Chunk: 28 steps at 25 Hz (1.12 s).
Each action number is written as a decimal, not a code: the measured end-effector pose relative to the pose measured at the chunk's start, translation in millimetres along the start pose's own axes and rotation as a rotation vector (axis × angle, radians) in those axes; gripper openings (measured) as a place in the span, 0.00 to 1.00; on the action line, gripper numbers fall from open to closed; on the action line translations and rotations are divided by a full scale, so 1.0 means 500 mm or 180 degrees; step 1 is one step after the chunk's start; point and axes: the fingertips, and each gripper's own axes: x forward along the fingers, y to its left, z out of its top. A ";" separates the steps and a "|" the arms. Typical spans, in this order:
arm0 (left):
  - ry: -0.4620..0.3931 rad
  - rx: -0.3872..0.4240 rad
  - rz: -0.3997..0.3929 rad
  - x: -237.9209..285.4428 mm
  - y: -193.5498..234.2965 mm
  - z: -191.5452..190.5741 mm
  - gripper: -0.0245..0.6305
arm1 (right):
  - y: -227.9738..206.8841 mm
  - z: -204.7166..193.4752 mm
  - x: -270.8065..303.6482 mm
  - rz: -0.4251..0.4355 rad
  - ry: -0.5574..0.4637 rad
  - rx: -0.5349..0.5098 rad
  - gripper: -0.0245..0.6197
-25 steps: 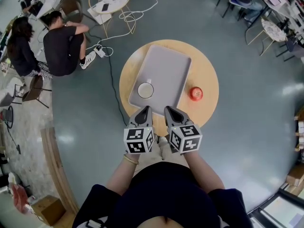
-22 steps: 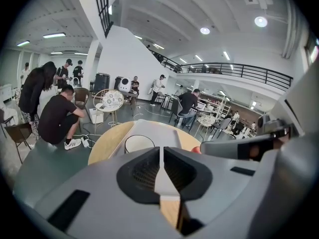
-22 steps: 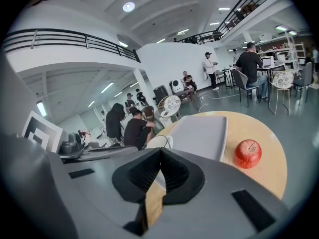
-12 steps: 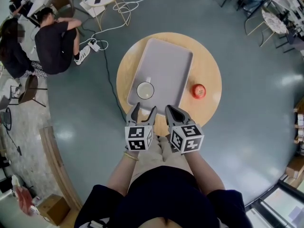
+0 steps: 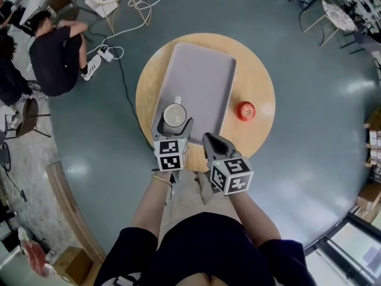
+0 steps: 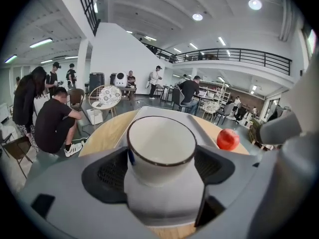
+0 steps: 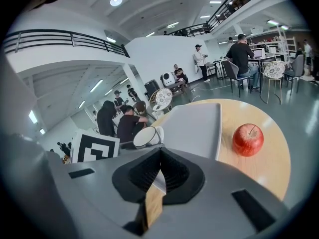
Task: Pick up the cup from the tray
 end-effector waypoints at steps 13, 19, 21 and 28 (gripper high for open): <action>-0.0204 0.0134 0.0167 0.058 0.004 0.029 0.67 | -0.016 -0.017 0.019 -0.0055 0.0078 0.0057 0.05; -0.0165 0.0182 0.0162 0.058 0.007 0.026 0.67 | -0.005 -0.023 0.022 -0.0034 0.0104 0.0042 0.05; -0.0159 0.0186 0.0161 0.058 0.010 0.025 0.67 | -0.001 -0.021 0.021 -0.0034 0.0104 0.0042 0.05; -0.0151 0.0228 0.0099 0.047 -0.001 0.024 0.67 | -0.007 -0.014 0.008 -0.0063 0.0044 0.0022 0.05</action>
